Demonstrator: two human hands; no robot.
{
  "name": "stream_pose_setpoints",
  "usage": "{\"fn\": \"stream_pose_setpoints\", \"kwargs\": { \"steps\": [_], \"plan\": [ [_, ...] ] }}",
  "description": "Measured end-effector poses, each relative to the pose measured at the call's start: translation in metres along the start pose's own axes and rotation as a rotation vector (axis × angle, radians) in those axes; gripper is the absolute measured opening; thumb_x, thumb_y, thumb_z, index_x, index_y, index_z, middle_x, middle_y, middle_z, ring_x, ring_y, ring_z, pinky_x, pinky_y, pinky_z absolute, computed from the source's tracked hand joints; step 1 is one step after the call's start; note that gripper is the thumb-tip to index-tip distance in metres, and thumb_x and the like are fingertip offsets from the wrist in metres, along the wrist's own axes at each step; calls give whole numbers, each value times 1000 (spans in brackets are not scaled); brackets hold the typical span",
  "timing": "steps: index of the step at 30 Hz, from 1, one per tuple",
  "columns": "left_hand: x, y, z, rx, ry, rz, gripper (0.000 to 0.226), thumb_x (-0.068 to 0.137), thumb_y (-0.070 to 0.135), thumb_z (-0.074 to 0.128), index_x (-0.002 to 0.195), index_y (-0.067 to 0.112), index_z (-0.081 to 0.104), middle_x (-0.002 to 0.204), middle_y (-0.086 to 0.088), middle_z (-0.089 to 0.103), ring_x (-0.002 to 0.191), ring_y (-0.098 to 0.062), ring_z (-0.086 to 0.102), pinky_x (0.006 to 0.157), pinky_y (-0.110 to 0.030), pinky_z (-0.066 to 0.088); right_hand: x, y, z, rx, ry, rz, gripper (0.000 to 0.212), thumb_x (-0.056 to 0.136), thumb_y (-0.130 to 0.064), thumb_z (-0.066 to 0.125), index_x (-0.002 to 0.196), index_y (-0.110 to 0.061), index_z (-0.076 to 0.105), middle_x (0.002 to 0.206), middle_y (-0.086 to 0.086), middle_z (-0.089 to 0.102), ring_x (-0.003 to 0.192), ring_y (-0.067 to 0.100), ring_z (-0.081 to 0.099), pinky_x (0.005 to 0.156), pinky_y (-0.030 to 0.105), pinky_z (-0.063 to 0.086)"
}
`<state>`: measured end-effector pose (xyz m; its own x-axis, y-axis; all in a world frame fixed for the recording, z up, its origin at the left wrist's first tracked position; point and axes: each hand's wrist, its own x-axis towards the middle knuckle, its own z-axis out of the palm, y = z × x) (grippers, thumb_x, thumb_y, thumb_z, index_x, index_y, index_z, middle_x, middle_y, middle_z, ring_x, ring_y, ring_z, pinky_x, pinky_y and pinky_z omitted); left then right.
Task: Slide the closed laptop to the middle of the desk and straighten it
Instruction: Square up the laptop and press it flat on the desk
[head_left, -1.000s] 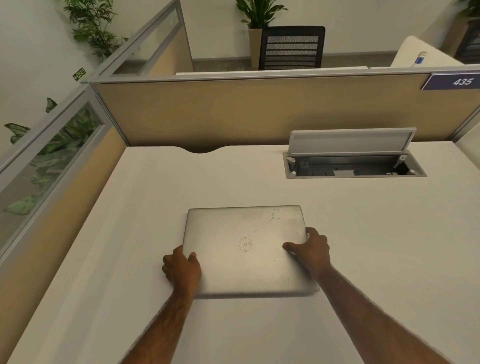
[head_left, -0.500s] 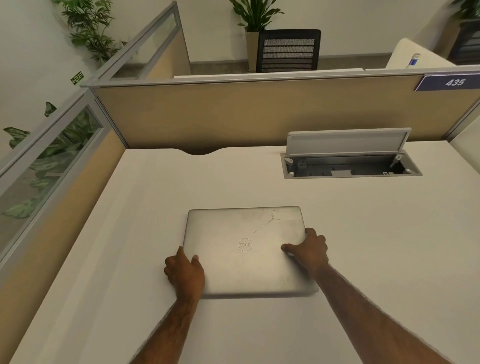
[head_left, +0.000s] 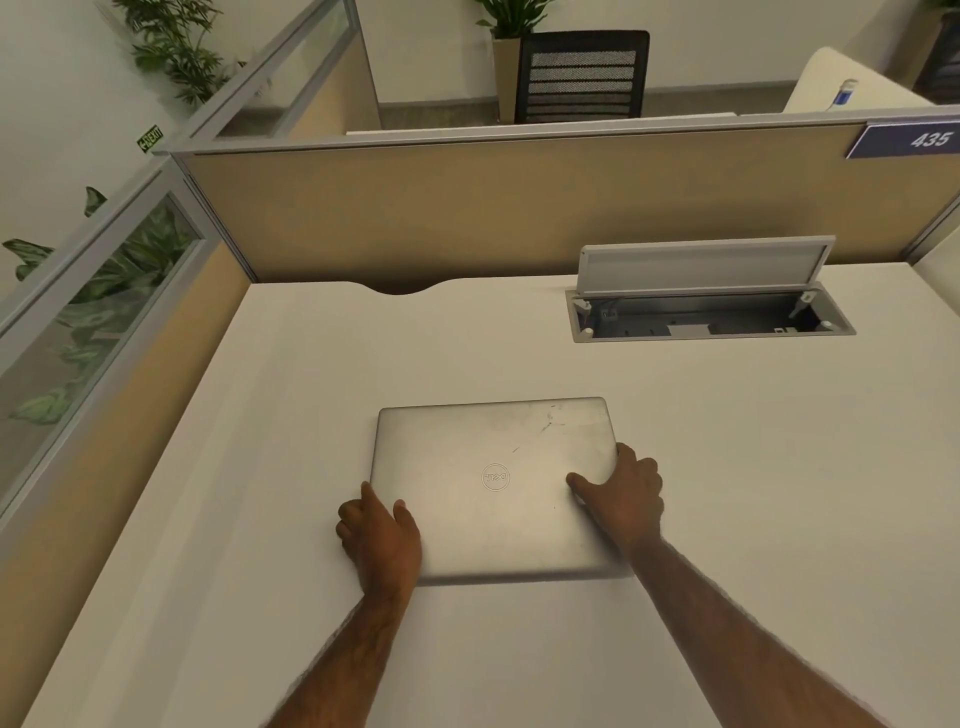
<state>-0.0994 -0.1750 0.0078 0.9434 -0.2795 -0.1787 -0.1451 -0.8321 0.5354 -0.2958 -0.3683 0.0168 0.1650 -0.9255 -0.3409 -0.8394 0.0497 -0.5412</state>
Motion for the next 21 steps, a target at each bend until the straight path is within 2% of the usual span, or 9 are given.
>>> {"fn": "stream_pose_setpoints", "kwargs": {
  "steps": [4, 9, 13, 18, 21],
  "plan": [
    [2, -4, -2, -18, -14, 38, 57, 98, 24, 57, 148, 1, 41, 132, -23, 48, 125, -41, 43, 111, -49, 38, -14, 6, 10, -102, 129, -102, 76, 84, -56, 66, 143, -14, 41, 122, 13, 50, 117, 36, 49, 95, 46, 46],
    [9, -3, -6, -79, -38, -3, 60, 96, 24, 62, 148, 3, 43, 134, -24, 47, 127, -42, 42, 113, -48, 36, -12, 3, 12, 0, 135, -26, 78, 80, -54, 69, 144, -17, 43, 125, 15, 50, 123, 38, 46, 98, 48, 43],
    [8, -4, -6, -74, -40, 14, 60, 95, 25, 63, 148, 3, 43, 132, -24, 47, 126, -42, 43, 112, -48, 37, -11, 6, 16, -15, 151, -55, 76, 83, -53, 69, 145, -18, 43, 125, 15, 50, 122, 38, 46, 99, 48, 42],
    [3, -8, -7, 101, -57, 92, 63, 100, 35, 51, 152, 4, 33, 136, -19, 47, 125, -36, 45, 108, -46, 42, -19, 10, 24, -239, 200, -162, 66, 93, -53, 53, 148, -17, 42, 123, 13, 51, 114, 35, 49, 94, 46, 42],
    [-1, -12, -5, 215, -23, 177, 65, 101, 35, 46, 155, 4, 28, 140, -16, 46, 126, -34, 47, 108, -43, 41, -23, 14, 29, -347, 228, -252, 63, 99, -49, 45, 150, -13, 40, 142, 18, 48, 130, 38, 45, 103, 50, 38]
  ]
}}
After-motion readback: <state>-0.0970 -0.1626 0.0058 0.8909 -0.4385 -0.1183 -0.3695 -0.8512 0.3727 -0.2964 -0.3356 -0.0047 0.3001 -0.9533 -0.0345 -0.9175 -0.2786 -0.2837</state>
